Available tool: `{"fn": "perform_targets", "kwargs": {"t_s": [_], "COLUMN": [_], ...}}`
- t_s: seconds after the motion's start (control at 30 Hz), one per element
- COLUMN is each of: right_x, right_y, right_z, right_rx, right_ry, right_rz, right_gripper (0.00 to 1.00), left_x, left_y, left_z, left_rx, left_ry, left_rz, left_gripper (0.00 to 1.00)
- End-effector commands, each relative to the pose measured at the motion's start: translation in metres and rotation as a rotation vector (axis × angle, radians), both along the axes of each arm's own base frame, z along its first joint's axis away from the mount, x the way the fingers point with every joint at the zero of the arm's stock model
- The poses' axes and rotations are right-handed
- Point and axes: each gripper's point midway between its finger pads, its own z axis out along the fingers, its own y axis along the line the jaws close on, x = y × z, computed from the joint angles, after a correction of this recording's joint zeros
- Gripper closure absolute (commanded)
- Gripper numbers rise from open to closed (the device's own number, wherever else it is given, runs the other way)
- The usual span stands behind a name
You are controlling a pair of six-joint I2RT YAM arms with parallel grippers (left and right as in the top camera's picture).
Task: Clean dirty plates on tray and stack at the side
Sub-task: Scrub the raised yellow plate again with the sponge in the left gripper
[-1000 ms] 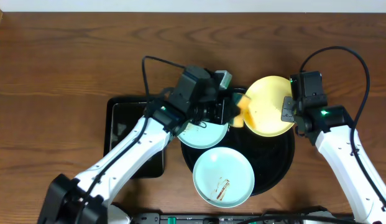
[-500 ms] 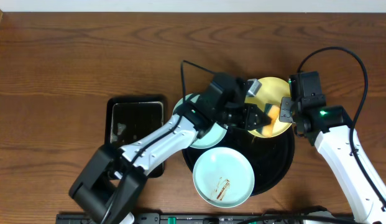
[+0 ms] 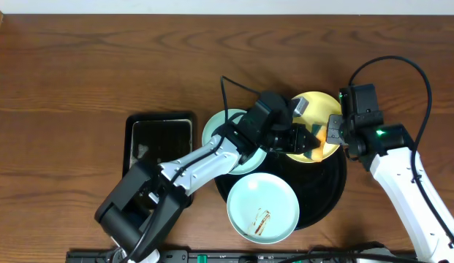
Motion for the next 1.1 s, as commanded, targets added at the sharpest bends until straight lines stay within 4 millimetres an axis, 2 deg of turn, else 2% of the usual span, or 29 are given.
{"fn": "perform_targets", "kwargs": {"t_s": [0.0, 0.2, 0.4, 0.7, 1.07], "right_x": [0.003, 0.002, 0.001, 0.001, 0.001], "right_y": [0.006, 0.008, 0.009, 0.009, 0.009], "right_z": [0.011, 0.01, 0.01, 0.01, 0.009], "right_rx": [0.025, 0.036, 0.037, 0.037, 0.039], "right_ry": [-0.029, -0.021, -0.018, -0.017, -0.014], "right_rz": [0.011, 0.018, 0.022, 0.022, 0.023], "right_gripper": [0.98, 0.98, 0.99, 0.99, 0.99], "left_x": [0.01, 0.02, 0.029, 0.029, 0.034], "left_y": [0.0, 0.003, 0.01, 0.026, 0.033], "left_z": [-0.016, -0.041, -0.054, -0.075, -0.077], "left_rx": [0.039, 0.097, 0.157, 0.277, 0.319], "left_ry": [-0.001, -0.002, -0.053, -0.066, -0.098], "left_rz": [0.051, 0.101, 0.133, 0.155, 0.181], "left_gripper": [0.93, 0.92, 0.92, 0.93, 0.93]}}
